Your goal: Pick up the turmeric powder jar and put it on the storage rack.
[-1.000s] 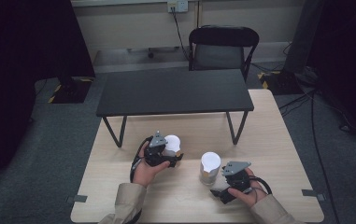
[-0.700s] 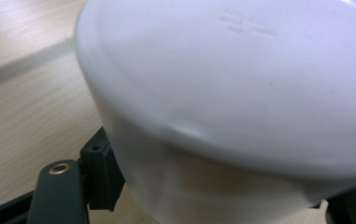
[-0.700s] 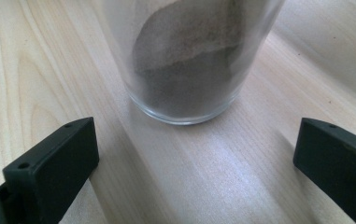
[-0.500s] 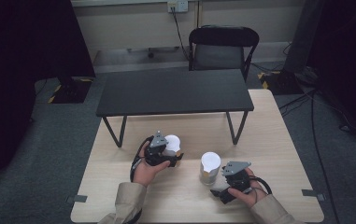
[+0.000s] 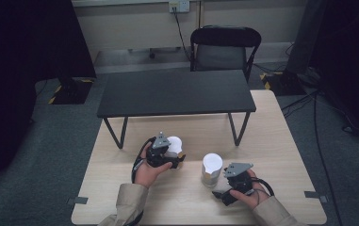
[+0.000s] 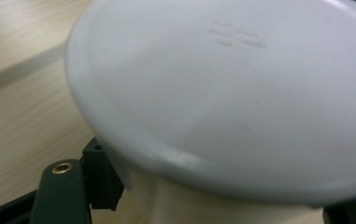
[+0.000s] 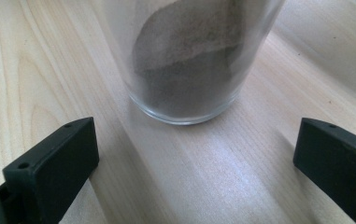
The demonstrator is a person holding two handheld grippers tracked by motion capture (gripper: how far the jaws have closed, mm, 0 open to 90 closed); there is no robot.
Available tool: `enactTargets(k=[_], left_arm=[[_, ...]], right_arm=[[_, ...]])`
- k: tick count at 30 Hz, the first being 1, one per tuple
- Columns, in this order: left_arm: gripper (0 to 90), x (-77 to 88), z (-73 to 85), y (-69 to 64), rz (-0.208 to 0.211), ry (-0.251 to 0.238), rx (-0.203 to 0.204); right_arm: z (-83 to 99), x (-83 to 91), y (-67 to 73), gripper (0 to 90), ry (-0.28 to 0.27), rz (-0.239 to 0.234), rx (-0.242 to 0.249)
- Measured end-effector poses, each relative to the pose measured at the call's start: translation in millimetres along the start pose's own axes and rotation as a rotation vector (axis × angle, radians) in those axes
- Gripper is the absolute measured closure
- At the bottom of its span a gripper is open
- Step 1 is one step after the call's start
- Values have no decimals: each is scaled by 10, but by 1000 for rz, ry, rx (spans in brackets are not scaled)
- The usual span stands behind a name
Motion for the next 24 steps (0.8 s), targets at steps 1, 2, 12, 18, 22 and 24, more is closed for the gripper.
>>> enactTargets(k=[1,2,12,18,22,24], left_arm=[[295,7,-3,-4,0,-4,5],[296,15,-12,-2,-1,-3,-1],[297,109,-86,8,-2,2,-12],[299,156,-140,28,-1,16,-12],[299,196,-160,37,10,17,-15],[300,217,-164,42,14,12,-17]], right_arm=[[0,0,0,0,0,0,0],[0,0,0,0,0,0,0],[0,0,0,0,0,0,0],[0,0,0,0,0,0,0],[0,0,0,0,0,0,0],[0,0,0,0,0,0,0]])
Point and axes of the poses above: each handheld gripper's, and its own axes: x roughly backward along the jaws, z roughly out of its underside, y roughly to its left, the point moved 1 cm from there along -x, roughly forward along the jaws, and after that the axes turned 12 degrees about y, right-handed, at the moved point
